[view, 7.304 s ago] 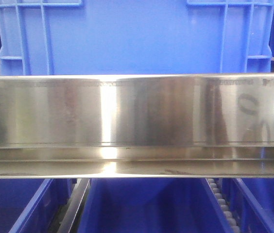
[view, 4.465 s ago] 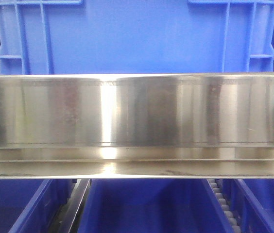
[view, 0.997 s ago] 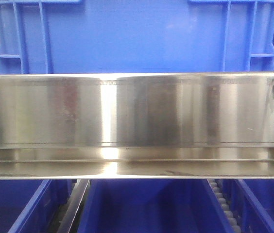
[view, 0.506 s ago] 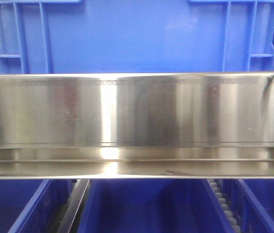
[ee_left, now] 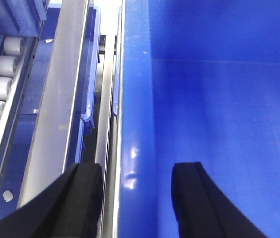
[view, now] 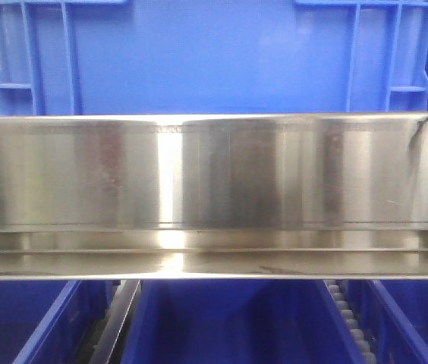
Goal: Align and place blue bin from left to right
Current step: 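Straddle each bin side wall and close both grippers on them, then pull the gripped blue bin off the shelf toward the robot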
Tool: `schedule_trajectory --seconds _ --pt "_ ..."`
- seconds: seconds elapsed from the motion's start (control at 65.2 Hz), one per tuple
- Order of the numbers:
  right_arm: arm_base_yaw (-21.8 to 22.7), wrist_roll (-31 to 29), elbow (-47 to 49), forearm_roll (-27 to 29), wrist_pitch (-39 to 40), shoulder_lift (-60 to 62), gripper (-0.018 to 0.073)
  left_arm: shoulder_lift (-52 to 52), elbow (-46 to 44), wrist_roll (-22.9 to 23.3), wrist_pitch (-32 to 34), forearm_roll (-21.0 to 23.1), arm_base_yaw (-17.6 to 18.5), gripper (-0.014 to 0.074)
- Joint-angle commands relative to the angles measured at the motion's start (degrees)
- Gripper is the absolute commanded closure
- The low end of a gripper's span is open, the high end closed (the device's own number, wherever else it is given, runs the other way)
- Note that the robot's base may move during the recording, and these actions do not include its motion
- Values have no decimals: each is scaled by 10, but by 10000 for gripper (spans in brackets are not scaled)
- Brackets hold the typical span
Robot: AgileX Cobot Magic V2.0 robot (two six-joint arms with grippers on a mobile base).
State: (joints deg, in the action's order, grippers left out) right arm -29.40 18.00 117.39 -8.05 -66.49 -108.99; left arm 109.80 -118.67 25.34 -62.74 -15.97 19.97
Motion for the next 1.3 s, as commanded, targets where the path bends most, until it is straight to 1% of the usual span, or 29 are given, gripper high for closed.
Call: schedule_trajectory --seconds 0.0,0.107,0.246,0.414,0.476,0.552,0.583,0.598,0.629,0.644,0.737,1.212,1.289 --pt "1 1 3 -9 6 2 343 1 -3 4 -1 1 4 344" --pt "1 1 3 -9 6 2 343 1 -3 4 -5 1 4 347" --pt "1 1 3 -9 7 2 343 1 -3 4 -7 1 4 381" --pt "1 1 3 -9 7 2 355 1 -3 4 -8 2 4 462" --pt "1 1 3 -9 7 2 392 1 -3 4 -10 2 4 512" --pt "1 1 3 -9 6 2 501 1 -3 4 -14 2 4 632" --pt "1 1 3 -9 6 2 553 1 -3 4 -16 2 4 684" --pt "1 1 3 -9 6 2 593 1 -3 4 -17 2 4 710" --pt "1 1 3 -9 6 2 647 1 -3 4 -18 2 4 707" --pt "1 1 3 -9 6 2 655 1 -3 4 -20 2 4 707" --pt "1 1 3 -9 6 2 625 1 -3 4 -22 2 4 707" --pt "1 1 3 0 4 3 629 1 -3 4 -14 4 4 707" --pt "1 1 3 0 -5 10 629 -3 -3 4 -23 4 4 707"
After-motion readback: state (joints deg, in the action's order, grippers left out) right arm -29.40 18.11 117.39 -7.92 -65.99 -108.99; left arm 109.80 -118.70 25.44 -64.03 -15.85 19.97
